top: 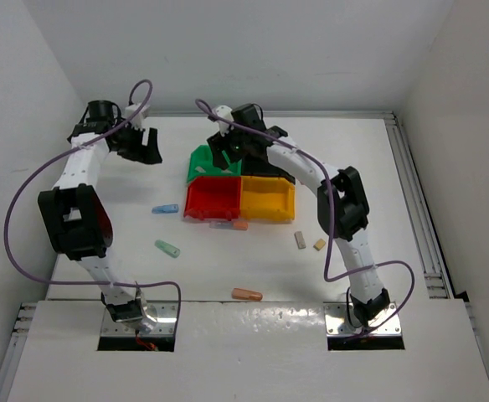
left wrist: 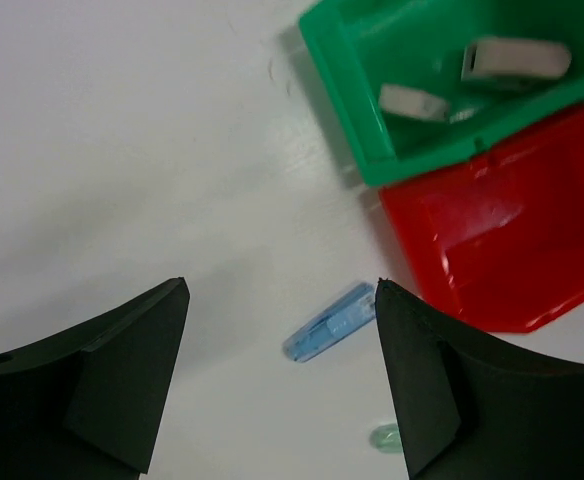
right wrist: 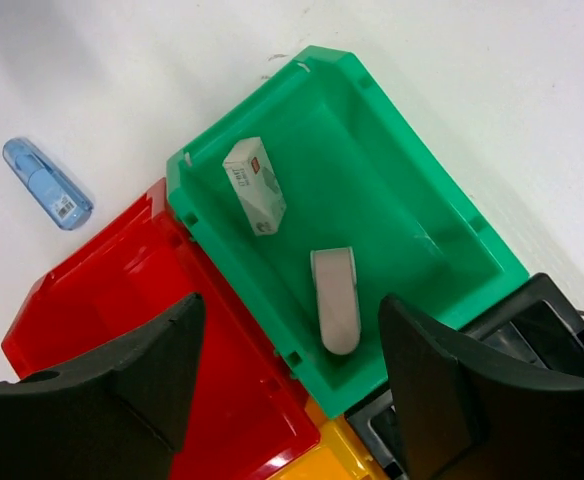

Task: Sort the stationery into containers
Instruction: Place the stapler in the storage box, then pick up the stationery from the center of the board.

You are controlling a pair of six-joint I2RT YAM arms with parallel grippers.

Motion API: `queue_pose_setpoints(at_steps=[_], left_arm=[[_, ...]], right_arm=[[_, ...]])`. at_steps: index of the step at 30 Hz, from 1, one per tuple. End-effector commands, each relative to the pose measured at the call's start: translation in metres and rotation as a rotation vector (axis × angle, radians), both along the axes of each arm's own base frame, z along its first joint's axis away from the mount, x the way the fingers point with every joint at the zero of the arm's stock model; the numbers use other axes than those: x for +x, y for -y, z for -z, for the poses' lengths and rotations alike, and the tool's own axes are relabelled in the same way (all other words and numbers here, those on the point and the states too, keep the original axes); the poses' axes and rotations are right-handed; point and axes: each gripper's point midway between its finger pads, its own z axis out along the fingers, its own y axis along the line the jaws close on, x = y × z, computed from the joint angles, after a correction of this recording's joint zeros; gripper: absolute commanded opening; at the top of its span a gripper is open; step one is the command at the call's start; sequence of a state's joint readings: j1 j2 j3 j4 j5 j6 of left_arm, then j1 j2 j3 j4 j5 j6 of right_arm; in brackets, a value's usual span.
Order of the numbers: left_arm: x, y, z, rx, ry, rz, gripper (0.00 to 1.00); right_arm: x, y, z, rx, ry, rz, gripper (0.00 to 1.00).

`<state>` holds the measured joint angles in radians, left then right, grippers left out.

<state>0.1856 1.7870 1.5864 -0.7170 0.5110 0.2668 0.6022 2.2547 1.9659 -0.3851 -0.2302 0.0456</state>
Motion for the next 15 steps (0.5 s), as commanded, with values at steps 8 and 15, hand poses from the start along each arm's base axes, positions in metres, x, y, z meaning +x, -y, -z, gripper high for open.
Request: queue_pose_setpoints(at_steps=[8, 15], left_arm=[[-0.071, 0.014, 0.059, 0.144, -0.031, 0.507, 0.76], [-0.089, 0.022, 0.093, 0.238, -0.037, 0.585, 0.74]], right_arm=[[0.0, 0.057, -0.091, 0.095, 0.053, 0.091, 0.69], [-0.033, 0.164, -0.06, 0.008, -0.104, 0.242, 0.69]])
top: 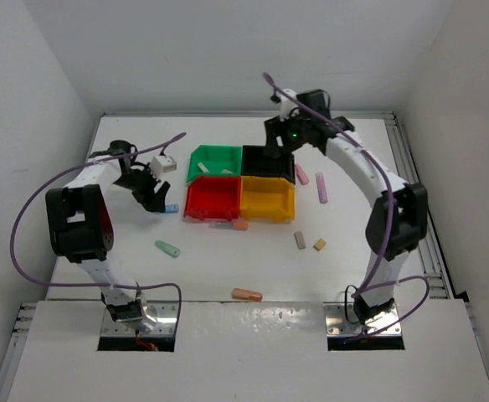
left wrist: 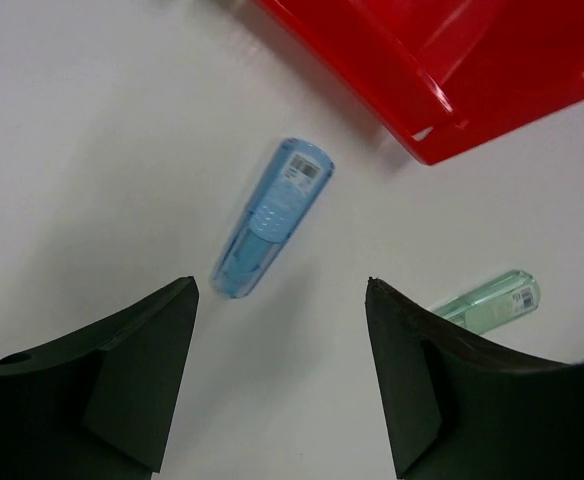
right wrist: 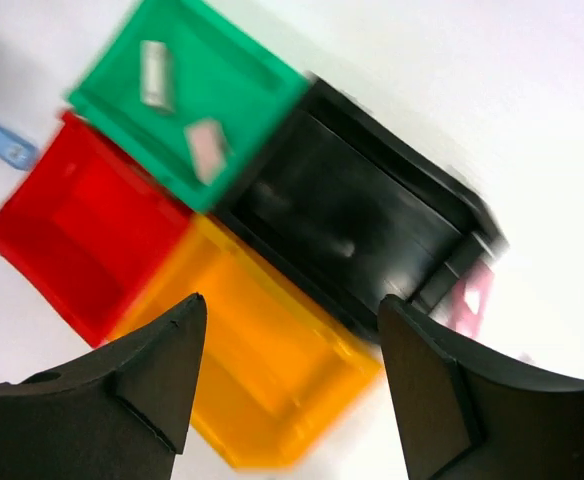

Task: Sort the stationery into containers
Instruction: Pick up the stationery from the center of the board.

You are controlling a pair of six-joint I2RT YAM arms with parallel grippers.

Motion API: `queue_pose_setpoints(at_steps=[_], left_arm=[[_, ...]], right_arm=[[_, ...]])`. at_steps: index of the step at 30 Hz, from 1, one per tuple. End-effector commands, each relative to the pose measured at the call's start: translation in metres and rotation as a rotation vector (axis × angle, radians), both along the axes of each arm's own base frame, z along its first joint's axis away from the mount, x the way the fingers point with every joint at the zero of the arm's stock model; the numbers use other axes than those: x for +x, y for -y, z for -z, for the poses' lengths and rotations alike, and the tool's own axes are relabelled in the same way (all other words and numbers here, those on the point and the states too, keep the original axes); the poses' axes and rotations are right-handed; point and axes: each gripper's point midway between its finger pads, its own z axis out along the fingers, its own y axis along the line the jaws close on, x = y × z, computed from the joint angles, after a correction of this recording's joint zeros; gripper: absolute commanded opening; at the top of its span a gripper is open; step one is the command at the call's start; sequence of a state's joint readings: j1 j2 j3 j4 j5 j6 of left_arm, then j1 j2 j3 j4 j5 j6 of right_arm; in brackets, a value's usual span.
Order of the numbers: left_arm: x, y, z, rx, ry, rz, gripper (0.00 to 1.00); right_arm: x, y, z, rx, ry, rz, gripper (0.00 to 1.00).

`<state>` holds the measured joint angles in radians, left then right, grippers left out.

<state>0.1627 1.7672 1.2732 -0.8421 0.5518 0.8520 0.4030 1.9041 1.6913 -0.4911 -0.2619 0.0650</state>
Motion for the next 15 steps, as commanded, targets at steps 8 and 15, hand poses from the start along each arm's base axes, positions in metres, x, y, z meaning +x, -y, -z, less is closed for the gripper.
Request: queue_pose_setpoints(at_steps=[8, 15], left_arm=[[0.003, 0.003, 0.021, 0.202, 0.182, 0.061, 0.71], [-0.002, 0.008, 0.04, 0.21, 0.151, 0.057, 0.67]], right_arm=[[-0.045, 0.101, 0.011, -0.025, -0.116, 0.172, 0.67], [-0.055, 0.113, 0.009, -0.03, -0.117, 0.194, 0.66]])
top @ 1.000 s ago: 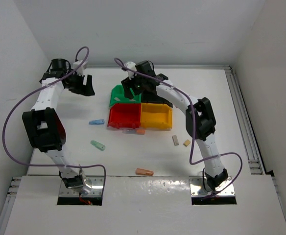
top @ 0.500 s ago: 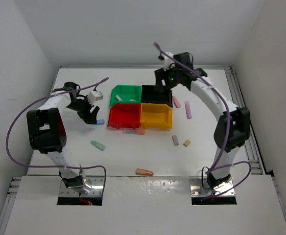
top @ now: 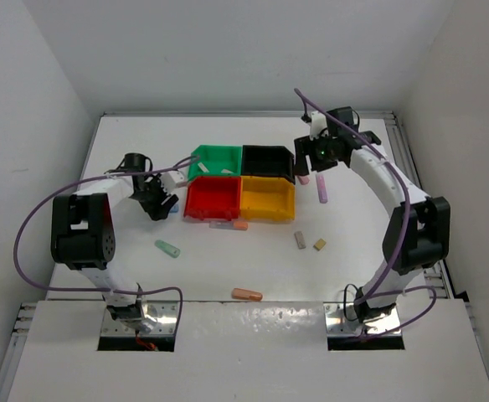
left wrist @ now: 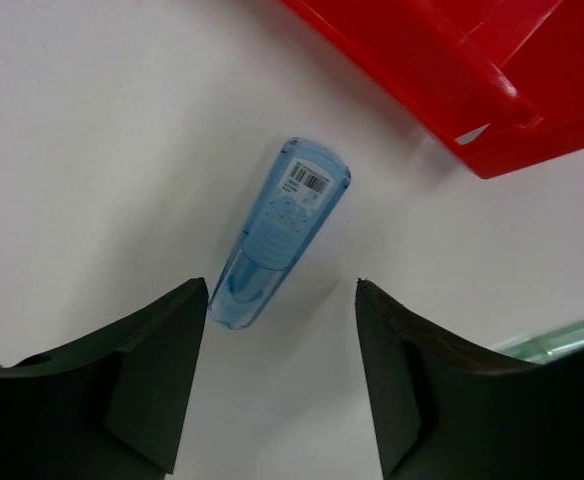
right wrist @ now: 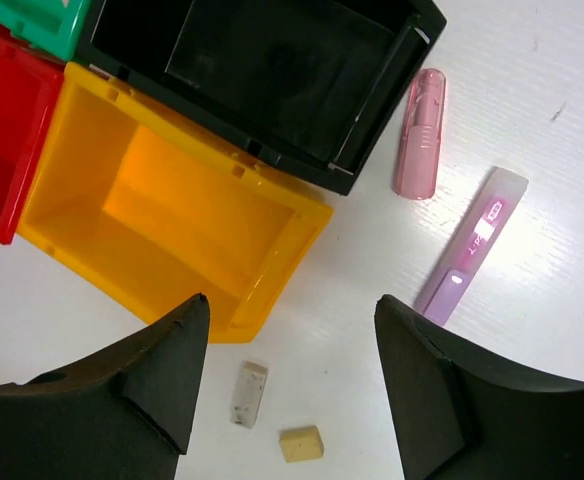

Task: Sort the stationery into containers
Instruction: Pick up the stationery from the center of the board.

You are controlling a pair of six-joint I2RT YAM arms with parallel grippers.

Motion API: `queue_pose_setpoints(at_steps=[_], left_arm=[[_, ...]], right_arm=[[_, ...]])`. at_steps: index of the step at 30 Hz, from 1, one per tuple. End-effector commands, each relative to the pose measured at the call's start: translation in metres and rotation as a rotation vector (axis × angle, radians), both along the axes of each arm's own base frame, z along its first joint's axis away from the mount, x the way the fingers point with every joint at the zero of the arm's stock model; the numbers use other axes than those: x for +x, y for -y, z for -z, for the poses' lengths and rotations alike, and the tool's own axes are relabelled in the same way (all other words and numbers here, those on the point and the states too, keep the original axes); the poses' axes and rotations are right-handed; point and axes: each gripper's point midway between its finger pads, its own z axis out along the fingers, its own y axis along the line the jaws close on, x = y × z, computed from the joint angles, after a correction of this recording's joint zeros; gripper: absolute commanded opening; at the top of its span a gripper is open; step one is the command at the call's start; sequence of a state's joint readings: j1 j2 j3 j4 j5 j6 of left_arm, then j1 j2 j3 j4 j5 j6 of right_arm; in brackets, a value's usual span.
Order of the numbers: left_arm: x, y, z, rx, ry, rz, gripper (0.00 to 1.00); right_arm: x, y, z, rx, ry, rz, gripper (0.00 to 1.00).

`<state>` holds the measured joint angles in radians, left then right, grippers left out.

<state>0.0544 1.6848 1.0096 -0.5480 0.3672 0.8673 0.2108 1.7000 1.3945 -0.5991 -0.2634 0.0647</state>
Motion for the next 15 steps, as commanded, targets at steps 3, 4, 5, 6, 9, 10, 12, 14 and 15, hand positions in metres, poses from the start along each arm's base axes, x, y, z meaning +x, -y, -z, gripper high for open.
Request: queue_pose_setpoints(at_steps=[3, 4, 5, 6, 9, 10, 12, 14, 15], left_arm=[[0.007, 0.004, 0.002, 0.026, 0.048, 0.0, 0.56], [0.005, 0.003, 0.003, 0.03, 0.044, -0.002, 0.55], [0.005, 0.004, 0.004, 0.033, 0.047, -0.005, 0.53], [0.001, 0.004, 0.006, 0.036, 0.042, -0.003, 0.53], [-0.005, 0.005, 0.016, 0.05, 0.036, -0.002, 0.53], [-0.006, 0.004, 0.017, 0.053, 0.035, -0.003, 0.51], [-0.009, 0.004, 0.019, 0.05, 0.024, -0.009, 0.4], [-0.013, 0.004, 0.016, 0.05, 0.022, -0.009, 0.3], [-0.016, 0.005, 0.014, 0.049, 0.013, -0.003, 0.26]], right_arm=[[-0.006, 0.004, -0.028, 0.019, 0.075, 0.003, 0.64], [-0.009, 0.005, -0.025, 0.016, 0.069, 0.001, 0.64], [-0.009, 0.007, -0.026, 0.014, 0.073, 0.005, 0.64], [-0.01, 0.008, -0.025, 0.013, 0.07, 0.006, 0.64], [-0.014, 0.014, -0.02, 0.012, 0.066, 0.016, 0.63], [-0.015, 0.017, -0.018, 0.009, 0.062, 0.021, 0.61], [-0.016, 0.02, -0.017, 0.006, 0.06, 0.022, 0.59], [-0.017, 0.023, -0.018, 0.004, 0.062, 0.026, 0.58], [-0.018, 0.025, -0.018, 0.003, 0.059, 0.026, 0.57]])
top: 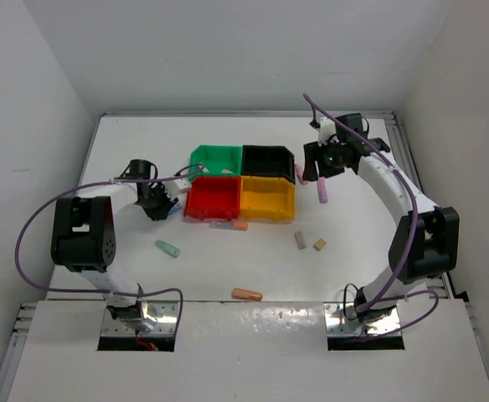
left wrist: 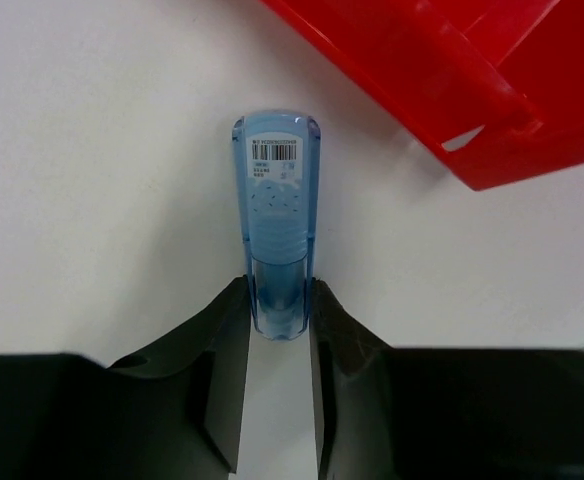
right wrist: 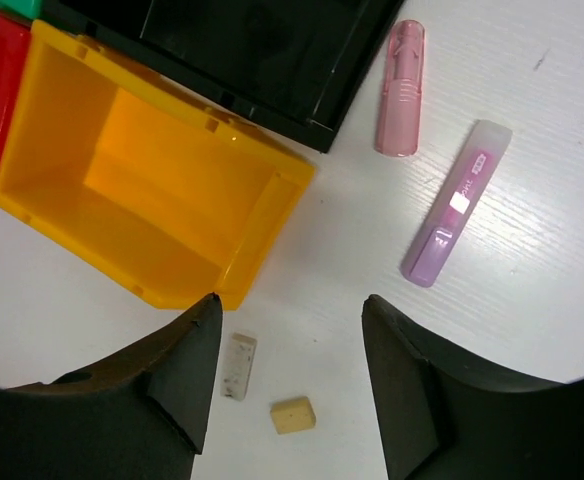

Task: Sort the stationery into containers
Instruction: Pick up the stationery from the center of the board, then place the stationery in the storage box.

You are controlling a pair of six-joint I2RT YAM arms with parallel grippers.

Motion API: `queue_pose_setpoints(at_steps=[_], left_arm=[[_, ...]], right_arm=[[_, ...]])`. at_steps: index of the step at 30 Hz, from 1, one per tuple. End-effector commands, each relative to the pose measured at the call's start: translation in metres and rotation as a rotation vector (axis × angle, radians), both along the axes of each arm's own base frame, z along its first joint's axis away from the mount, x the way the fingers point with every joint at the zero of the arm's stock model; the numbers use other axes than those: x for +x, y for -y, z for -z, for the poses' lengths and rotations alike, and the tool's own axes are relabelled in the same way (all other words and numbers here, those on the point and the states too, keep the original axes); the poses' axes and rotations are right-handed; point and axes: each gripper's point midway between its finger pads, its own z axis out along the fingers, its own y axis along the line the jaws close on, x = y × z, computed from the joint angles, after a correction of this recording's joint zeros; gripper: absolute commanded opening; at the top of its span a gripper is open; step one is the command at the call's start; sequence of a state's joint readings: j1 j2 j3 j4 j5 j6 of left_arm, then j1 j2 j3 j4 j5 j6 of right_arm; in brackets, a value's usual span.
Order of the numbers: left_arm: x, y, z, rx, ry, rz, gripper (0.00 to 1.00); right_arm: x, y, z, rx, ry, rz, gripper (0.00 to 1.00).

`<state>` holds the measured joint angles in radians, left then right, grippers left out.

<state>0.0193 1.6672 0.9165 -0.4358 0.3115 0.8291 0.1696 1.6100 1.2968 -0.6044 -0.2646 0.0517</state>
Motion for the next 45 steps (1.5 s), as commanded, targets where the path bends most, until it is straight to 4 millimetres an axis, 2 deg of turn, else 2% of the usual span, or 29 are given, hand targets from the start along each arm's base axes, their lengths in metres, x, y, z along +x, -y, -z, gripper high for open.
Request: queue_pose_setpoints(at_steps=[1, 3, 5, 7, 8, 9, 10, 11, 12, 13, 14, 15, 16, 20, 27, 29, 30, 32, 33, 34, 35, 36, 37, 38, 41, 42, 45], left_arm=[[-0.01, 0.0, -0.006, 0.012, 0.001, 0.022, 0.23], [-0.011, -0.002, -0.013, 0.01, 0.008, 0.02, 0.11], [-0.004, -0.01, -0.029, 0.001, 0.043, -0.005, 0.02], [0.002, -0.011, -0.05, -0.028, 0.073, -0.014, 0.0], [0.014, -0.01, -0.069, -0.04, 0.122, -0.015, 0.0], [0.016, -0.005, -0.081, -0.075, 0.139, -0.01, 0.0], [0.026, -0.002, -0.106, -0.096, 0.199, -0.006, 0.0], [0.027, 0.011, -0.122, -0.142, 0.221, 0.022, 0.0], [0.03, 0.017, -0.129, -0.157, 0.233, 0.032, 0.0], [0.036, 0.025, -0.146, -0.171, 0.269, 0.052, 0.0], [0.034, 0.035, -0.151, -0.197, 0.267, 0.077, 0.0], [0.034, 0.053, -0.156, -0.215, 0.266, 0.116, 0.0], [0.037, 0.061, -0.162, -0.224, 0.273, 0.128, 0.0], [0.038, 0.097, -0.157, -0.244, 0.236, 0.2, 0.0], [0.034, 0.134, -0.138, -0.231, 0.177, 0.302, 0.0], [0.034, 0.14, -0.136, -0.213, 0.166, 0.318, 0.09], [0.037, 0.142, -0.134, -0.209, 0.16, 0.308, 0.22], [0.041, 0.143, -0.136, -0.193, 0.167, 0.292, 0.38], [0.046, 0.143, -0.141, -0.199, 0.174, 0.261, 0.47], [0.05, 0.143, -0.145, -0.197, 0.187, 0.248, 0.53], [0.053, 0.141, -0.15, -0.197, 0.193, 0.229, 0.55], [0.058, 0.141, -0.161, -0.201, 0.218, 0.217, 0.66], [0.061, 0.139, -0.169, -0.202, 0.234, 0.204, 0.67], [0.065, 0.138, -0.181, -0.212, 0.256, 0.184, 0.67], [0.069, 0.132, -0.2, -0.233, 0.285, 0.139, 0.67], [0.07, 0.13, -0.205, -0.235, 0.296, 0.129, 0.67], [0.069, 0.121, -0.212, -0.237, 0.307, 0.087, 0.67]], right_arm=[[0.003, 0.005, -0.019, 0.009, 0.066, -0.004, 0.57], [0.0, 0.007, -0.02, 0.01, 0.064, -0.007, 0.54], [-0.001, 0.011, -0.02, 0.005, 0.075, -0.012, 0.54], [-0.004, 0.018, -0.017, 0.005, 0.073, 0.009, 0.52], [-0.007, 0.019, -0.016, 0.01, 0.066, 0.016, 0.52], [-0.01, 0.024, -0.012, 0.012, 0.059, 0.036, 0.52], [-0.011, 0.026, -0.01, 0.015, 0.055, 0.047, 0.52], [-0.013, 0.029, -0.007, 0.024, 0.045, 0.069, 0.54], [-0.014, 0.03, -0.006, 0.031, 0.04, 0.078, 0.56], [-0.014, 0.032, -0.006, 0.035, 0.038, 0.087, 0.57], [-0.014, 0.034, -0.004, 0.04, 0.034, 0.098, 0.57], [-0.014, 0.037, -0.003, 0.049, 0.025, 0.119, 0.58], [-0.013, 0.038, -0.002, 0.056, 0.016, 0.127, 0.59], [-0.004, 0.047, 0.0, 0.077, 0.009, 0.173, 0.61], [0.022, 0.054, 0.012, 0.056, 0.011, 0.159, 0.56], [0.035, 0.057, 0.019, 0.047, 0.005, 0.163, 0.55], [0.039, 0.056, 0.023, 0.047, -0.001, 0.162, 0.55], [0.054, 0.057, 0.021, 0.043, 0.022, 0.156, 0.55], [0.059, 0.057, 0.032, 0.037, 0.003, 0.153, 0.54], [0.067, 0.058, 0.028, 0.034, 0.019, 0.152, 0.53], [0.073, 0.058, 0.029, 0.033, 0.021, 0.151, 0.52], [0.076, 0.057, 0.039, 0.028, 0.002, 0.151, 0.5], [0.084, 0.056, 0.036, 0.027, 0.018, 0.147, 0.49], [0.086, 0.056, 0.045, 0.02, 0.005, 0.14, 0.48], [0.097, 0.052, 0.049, -0.001, 0.017, 0.108, 0.48], [0.099, 0.051, 0.058, -0.011, 0.007, 0.099, 0.47], [0.103, 0.04, 0.065, -0.045, 0.02, 0.033, 0.47]])
